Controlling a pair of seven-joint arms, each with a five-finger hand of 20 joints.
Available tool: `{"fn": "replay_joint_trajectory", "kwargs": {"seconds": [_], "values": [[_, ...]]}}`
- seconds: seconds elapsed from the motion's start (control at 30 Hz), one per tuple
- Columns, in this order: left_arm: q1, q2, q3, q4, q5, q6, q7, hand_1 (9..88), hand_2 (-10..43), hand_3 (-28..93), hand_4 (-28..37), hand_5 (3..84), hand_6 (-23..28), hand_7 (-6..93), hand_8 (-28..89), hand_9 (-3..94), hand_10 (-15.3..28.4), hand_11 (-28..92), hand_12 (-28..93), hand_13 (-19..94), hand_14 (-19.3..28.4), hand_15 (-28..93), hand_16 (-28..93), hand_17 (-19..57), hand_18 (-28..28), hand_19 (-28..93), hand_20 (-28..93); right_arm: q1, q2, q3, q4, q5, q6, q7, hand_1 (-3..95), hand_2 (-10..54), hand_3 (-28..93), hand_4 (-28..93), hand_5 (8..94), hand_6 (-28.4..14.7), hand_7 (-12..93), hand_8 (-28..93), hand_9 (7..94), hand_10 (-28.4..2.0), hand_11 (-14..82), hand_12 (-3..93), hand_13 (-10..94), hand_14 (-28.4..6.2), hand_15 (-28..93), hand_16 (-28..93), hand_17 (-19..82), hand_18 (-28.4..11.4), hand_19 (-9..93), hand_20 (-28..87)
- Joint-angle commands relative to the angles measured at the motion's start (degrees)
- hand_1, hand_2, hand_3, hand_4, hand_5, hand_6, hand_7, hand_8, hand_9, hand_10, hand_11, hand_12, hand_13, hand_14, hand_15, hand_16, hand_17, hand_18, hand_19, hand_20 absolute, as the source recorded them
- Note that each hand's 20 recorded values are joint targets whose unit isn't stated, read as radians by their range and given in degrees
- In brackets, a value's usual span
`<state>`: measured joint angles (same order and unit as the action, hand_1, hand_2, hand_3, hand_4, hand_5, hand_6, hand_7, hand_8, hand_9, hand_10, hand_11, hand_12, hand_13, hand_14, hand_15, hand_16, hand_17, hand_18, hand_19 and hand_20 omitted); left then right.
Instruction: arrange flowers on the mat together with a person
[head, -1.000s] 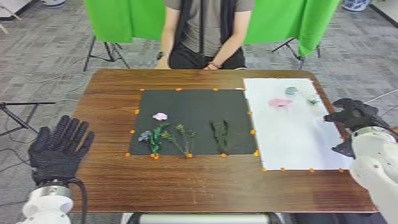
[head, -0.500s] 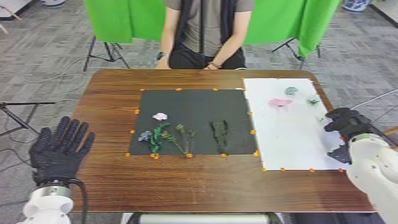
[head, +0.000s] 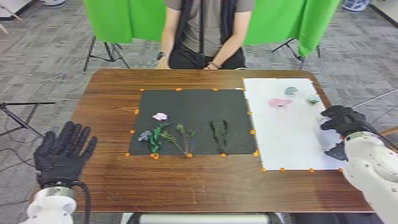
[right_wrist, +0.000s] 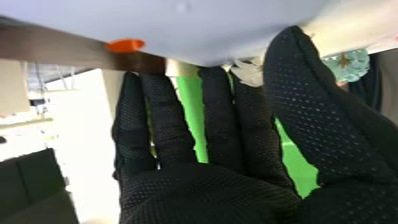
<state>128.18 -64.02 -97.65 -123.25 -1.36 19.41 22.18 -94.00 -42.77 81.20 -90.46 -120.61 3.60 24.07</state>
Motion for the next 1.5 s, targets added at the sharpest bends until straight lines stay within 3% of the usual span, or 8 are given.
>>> {"fn": "replay_joint_trajectory", "kwargs": {"seconds": [0.03, 0.27, 0.67, 0.83, 1.2, 1.3, 1.37, 1.5], "values": [[0.79, -0.44, 0.4, 0.1, -0.83, 0.24, 0.09, 31.7, 12.6, 74, -28.3, 47.4, 8.8, 14.6, -11, 42.1, 14.1, 21, 7, 33, 15.4, 33, -8, -6.2, 15.8, 42, 10, -0.76, -1.99, -6.74, 0.13, -3.7, 2.67, 0.43, 52.1, -9.5, 71, -28, 56.1, 7.1, 32, -16, 62.0, -4.5, 18.2, 14.8, 45, -6.5, 29, 21, 14, -15.0, 53, 22], [0.87, -0.38, 0.51, -0.08, -1.21, 0.77, 0.31, 31.2, 13.4, 74, -28.3, 47.5, 8.7, 14.6, -11, 42.3, 14.2, 21, 7, 33, 15.5, 33, -8, -6.2, 15.8, 42, 10, -1.09, -1.59, -8.77, -1.07, -5.76, 7.91, 2.89, 59.8, -9.1, 63, -28, 68.7, 7.6, 39, -10, 79.4, -4.3, 5.7, 31.3, 54, -5.5, 29, 24, 17, -14.9, 50, 23], [1.24, -0.49, -0.02, -0.3, -0.79, 0.4, 0.23, 30.7, 14.0, 75, -28.3, 47.7, 8.7, 14.7, -11, 42.5, 14.2, 21, 7, 33, 15.5, 33, -8, -6.1, 15.7, 42, 10, 4.79, 0.51, -13.75, -16.03, -7.59, 14.99, -2.95, 58.6, -9.4, 67, -28, 72.1, 6.9, 37, -8, 82.2, -4.7, 5.5, 33.3, 57, -5.2, 27, 31, 18, -15.5, 50, 22], [1.77, -0.17, 0.11, -0.47, -0.81, 0.72, 0.34, 30.7, 14.1, 74, -28.3, 47.8, 8.8, 14.6, -11, 42.5, 14.1, 21, 7, 33, 15.6, 33, -8, -6.1, 15.7, 42, 10, 10.28, -1.39, -17.53, -21.32, -1.26, 5.83, -7.8, 58.0, -9.5, 68, -28, 72.3, 6.6, 36, -8, 81.6, -4.8, 4.9, 32.8, 56, -5.6, 26, 31, 18, -15.3, 49, 22], [0.28, 1.12, 0.38, -0.01, -1.4, 1.67, -0.05, 30.6, 14.3, 75, -28.3, 48.2, 9.0, 14.6, -11, 42.7, 14.3, 21, 7, 33, 15.5, 33, -8, -6.1, 15.7, 42, 10, 27.7, -11.83, -38.22, -12.34, -3.32, 0.19, -10.96, 57.3, -9.5, 70, -28, 72.3, 6.1, 36, -7, 81.1, -5.4, 4.9, 32.5, 57, -5.8, 25, 30, 18, -15.7, 49, 21], [-0.11, 1.42, 0.73, 0.2, -2.14, 1.19, -0.32, 30.6, 14.3, 75, -28.3, 48.3, 9.0, 14.5, -11, 42.9, 14.3, 21, 7, 33, 15.6, 33, -8, -6.1, 15.7, 42, 10, 29.94, -15.11, -41.6, -9.99, -4.05, -0.34, -9.54, 56.9, -9.5, 70, -28, 72.2, 5.7, 36, -7, 81.1, -5.6, 4.9, 32.5, 57, -6.1, 25, 29, 18, -16.0, 49, 21], [-0.49, 1.55, 1.06, 0.57, -4.29, -0.61, -0.21, 30.6, 14.4, 75, -28.3, 48.3, 9.1, 14.5, -11, 43.0, 14.3, 21, 7, 33, 15.6, 34, -8, -6.1, 15.7, 42, 10, 30.84, -16.77, -43.42, -8.93, -4.62, -0.41, -8.24, 56.8, -9.5, 70, -28, 72.2, 5.4, 36, -7, 81.0, -5.9, 5.0, 32.5, 57, -6.4, 26, 29, 18, -16.1, 50, 21], [-0.51, 1.82, 1.34, 0.59, -3.25, -0.7, -0.19, 30.6, 14.6, 75, -28.3, 48.1, 9.1, 14.4, -11, 42.9, 14.3, 21, 7, 33, 15.6, 33, -8, -6.0, 15.7, 42, 10, 32.34, -19.43, -46.95, -7.31, -10.54, 0.77, -7.2, 56.7, -9.5, 71, -28, 72.2, 4.9, 36, -7, 80.9, -6.3, 5.0, 32.4, 57, -6.9, 26, 29, 17, -16.8, 49, 21]]}}
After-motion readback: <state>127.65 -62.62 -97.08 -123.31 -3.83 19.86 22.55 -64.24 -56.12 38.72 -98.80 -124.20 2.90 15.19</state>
